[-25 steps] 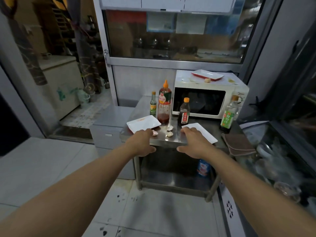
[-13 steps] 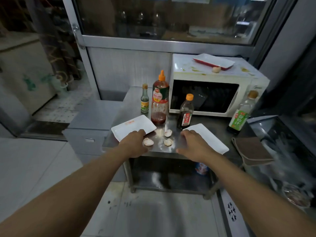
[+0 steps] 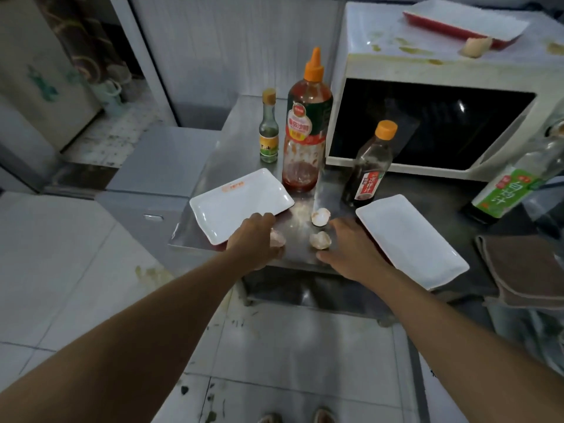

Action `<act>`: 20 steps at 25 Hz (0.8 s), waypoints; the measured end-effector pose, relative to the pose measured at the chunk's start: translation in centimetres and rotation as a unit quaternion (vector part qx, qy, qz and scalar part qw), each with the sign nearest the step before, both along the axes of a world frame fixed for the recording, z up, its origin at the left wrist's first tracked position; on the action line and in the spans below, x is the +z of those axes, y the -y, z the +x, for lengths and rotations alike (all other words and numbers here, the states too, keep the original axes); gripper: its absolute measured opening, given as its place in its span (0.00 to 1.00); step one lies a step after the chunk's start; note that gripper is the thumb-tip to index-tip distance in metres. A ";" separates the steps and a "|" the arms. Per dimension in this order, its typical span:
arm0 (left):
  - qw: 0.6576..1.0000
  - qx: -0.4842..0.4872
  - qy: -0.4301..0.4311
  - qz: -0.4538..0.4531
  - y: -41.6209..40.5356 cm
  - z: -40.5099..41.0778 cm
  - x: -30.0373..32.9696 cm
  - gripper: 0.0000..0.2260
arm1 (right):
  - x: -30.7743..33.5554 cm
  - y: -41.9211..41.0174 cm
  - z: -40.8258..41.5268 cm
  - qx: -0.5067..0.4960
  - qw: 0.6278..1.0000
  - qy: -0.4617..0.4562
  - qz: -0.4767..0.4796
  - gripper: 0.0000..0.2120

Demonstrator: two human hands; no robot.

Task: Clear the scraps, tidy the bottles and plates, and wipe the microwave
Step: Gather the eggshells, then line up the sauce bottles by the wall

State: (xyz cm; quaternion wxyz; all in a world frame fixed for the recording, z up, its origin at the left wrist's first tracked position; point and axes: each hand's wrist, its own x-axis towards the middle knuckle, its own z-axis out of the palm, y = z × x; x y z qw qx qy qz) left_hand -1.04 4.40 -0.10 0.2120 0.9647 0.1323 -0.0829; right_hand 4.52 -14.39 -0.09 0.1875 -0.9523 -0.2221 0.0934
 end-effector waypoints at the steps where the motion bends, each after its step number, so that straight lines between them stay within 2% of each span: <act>1: 1.000 0.006 0.005 -0.004 0.0 0.5 -0.6 0.26 | -0.6 -0.2 0.5 0.000 1.000 0.005 -0.003 0.25; 9: 0.999 0.026 0.014 0.044 0.2 2.0 -3.8 0.24 | -4.9 -1.5 2.1 -0.025 0.999 -0.021 0.030 0.28; 13: 0.998 0.016 0.017 0.066 0.3 2.3 -4.4 0.17 | -5.9 -1.8 2.0 -0.052 0.998 -0.001 0.044 0.27; 18: 0.997 -0.029 -0.004 0.067 0.4 2.6 -4.5 0.14 | -6.1 -1.5 2.0 -0.035 0.997 0.021 0.070 0.20; 20: 0.999 -0.017 0.007 0.049 0.7 3.0 -4.1 0.13 | -5.7 -1.0 2.0 -0.029 0.997 0.018 0.072 0.18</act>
